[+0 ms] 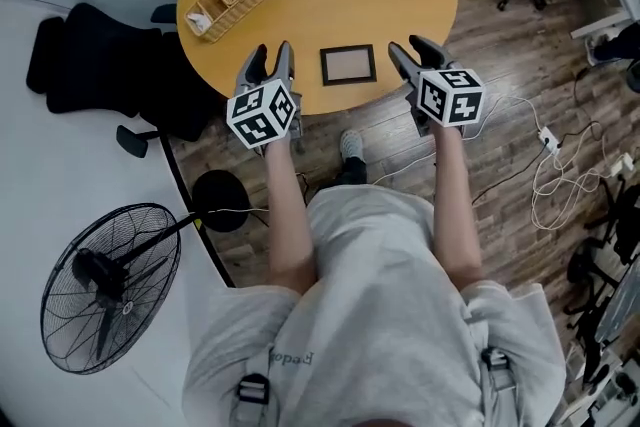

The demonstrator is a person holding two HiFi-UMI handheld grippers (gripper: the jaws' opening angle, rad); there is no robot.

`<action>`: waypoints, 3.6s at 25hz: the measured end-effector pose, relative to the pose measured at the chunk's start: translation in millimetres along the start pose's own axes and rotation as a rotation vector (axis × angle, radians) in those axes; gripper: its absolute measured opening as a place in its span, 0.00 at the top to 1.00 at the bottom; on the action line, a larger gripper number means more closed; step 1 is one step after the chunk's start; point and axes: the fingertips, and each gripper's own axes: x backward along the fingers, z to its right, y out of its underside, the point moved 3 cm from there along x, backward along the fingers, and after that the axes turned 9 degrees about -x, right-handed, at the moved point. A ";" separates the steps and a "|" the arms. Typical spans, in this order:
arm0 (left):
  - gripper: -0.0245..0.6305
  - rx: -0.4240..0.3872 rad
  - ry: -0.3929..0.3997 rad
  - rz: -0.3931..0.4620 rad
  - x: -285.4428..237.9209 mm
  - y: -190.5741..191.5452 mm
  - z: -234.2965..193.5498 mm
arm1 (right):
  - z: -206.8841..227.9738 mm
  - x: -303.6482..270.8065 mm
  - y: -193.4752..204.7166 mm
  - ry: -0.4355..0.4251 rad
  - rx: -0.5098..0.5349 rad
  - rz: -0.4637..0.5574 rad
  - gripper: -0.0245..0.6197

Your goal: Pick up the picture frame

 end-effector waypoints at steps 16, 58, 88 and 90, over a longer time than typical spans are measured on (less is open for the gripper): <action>0.64 -0.030 0.074 -0.031 -86.5 -14.2 -23.3 | -6.4 -95.5 -25.9 0.007 -0.012 -0.012 0.65; 0.65 -0.003 0.103 -0.474 -132.9 235.0 42.7 | 86.3 -146.4 182.6 0.272 -0.168 -0.275 0.65; 0.78 0.083 0.119 -0.498 -133.9 235.5 38.3 | 84.7 -146.1 186.9 0.310 -0.123 -0.313 0.84; 0.78 0.101 0.121 -0.497 -133.6 235.3 37.1 | 84.9 -146.0 186.7 0.306 -0.137 -0.310 0.84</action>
